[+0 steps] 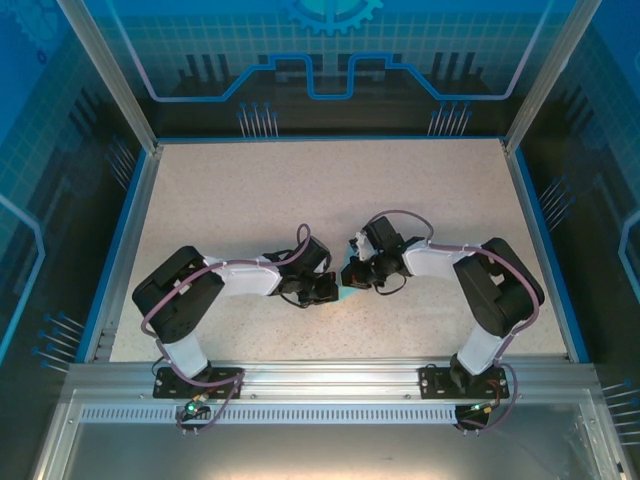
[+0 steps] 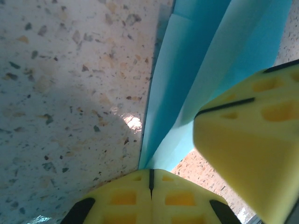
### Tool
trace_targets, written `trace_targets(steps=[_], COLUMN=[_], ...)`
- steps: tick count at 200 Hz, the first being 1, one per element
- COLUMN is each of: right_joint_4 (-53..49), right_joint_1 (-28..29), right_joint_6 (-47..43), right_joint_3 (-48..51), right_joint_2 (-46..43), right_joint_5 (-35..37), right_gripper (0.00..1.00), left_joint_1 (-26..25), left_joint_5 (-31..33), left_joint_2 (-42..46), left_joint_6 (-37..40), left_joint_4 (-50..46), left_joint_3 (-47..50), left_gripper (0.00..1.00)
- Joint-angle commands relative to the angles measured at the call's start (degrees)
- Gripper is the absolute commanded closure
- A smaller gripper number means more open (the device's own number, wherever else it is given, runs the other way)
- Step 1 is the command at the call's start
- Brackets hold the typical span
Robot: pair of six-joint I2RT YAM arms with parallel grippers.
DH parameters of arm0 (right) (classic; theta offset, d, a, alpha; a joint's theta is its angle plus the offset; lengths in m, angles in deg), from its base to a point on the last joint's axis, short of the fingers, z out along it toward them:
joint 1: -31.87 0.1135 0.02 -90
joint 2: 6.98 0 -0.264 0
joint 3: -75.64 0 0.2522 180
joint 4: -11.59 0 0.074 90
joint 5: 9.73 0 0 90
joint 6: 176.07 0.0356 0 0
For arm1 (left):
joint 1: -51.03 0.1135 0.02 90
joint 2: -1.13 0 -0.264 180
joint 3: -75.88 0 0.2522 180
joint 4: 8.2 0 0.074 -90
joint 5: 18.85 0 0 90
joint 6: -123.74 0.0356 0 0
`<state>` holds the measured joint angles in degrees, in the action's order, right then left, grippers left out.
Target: Fold a paper plane with a square sheet of paper (pick it up from the middle)
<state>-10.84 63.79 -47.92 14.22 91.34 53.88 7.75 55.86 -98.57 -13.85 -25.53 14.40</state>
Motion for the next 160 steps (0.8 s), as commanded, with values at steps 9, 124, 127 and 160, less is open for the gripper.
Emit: trace_targets(steps=[9, 124, 127, 160], right_joint_4=[1.3, 0.0, -0.1, -0.9], right_joint_1=[1.3, -3.0, -3.5, -7.8], right_joint_6=[0.3, -4.0, -4.2, -6.7], right_joint_3=[0.5, -1.2, -1.5, -3.6], right_joint_2=[2.2, 6.9, 7.0, 8.3], right_joint_5=[-1.2, -0.2, -0.4, -0.3], right_gripper=[0.97, 0.97, 0.97, 0.97], left_joint_1=[0.1, 0.1, 0.1, 0.0], left_joint_5=[1.6, 1.4, 1.4, 1.2], left_joint_2=[-1.5, -1.3, -1.3, -1.2], left_joint_6=[-0.5, 0.1, 0.2, 0.8], left_joint_4=[-3.2, -4.4, -4.6, -5.3], left_joint_3=[2.2, 3.3, 3.4, 4.1], left_gripper=[1.00, 1.00, 1.00, 1.00])
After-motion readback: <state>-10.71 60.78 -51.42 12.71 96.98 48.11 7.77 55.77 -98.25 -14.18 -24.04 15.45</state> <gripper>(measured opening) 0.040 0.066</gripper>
